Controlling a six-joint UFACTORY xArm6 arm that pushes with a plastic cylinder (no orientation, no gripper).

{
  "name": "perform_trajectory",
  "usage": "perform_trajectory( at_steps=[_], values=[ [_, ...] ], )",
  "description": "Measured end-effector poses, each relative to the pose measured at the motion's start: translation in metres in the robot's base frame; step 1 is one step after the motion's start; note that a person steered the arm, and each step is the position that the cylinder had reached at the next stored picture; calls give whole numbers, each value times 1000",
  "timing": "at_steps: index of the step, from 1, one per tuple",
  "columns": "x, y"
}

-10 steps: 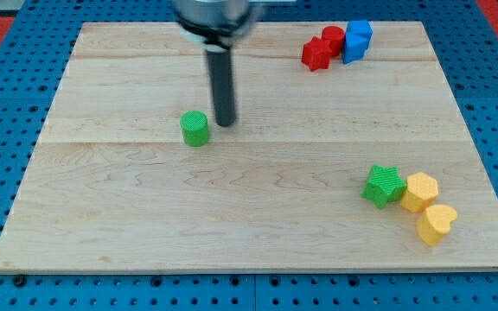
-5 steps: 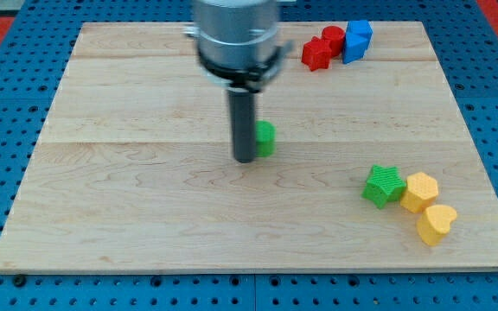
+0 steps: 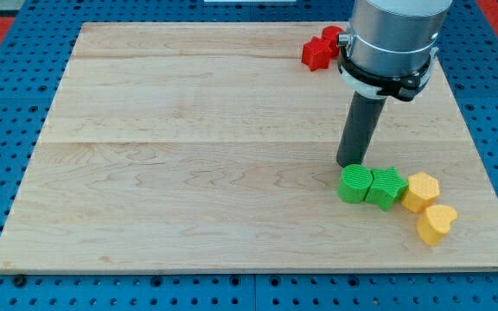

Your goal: Move the green blocks into the yellow hexagon

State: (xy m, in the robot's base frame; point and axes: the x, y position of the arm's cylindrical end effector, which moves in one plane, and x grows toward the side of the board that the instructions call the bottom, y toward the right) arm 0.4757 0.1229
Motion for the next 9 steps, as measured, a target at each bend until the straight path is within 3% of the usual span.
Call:
perform_trajectory(
  at_steps=[2,9],
  values=[
    [-33,-5],
    [-73,40]
  ],
)
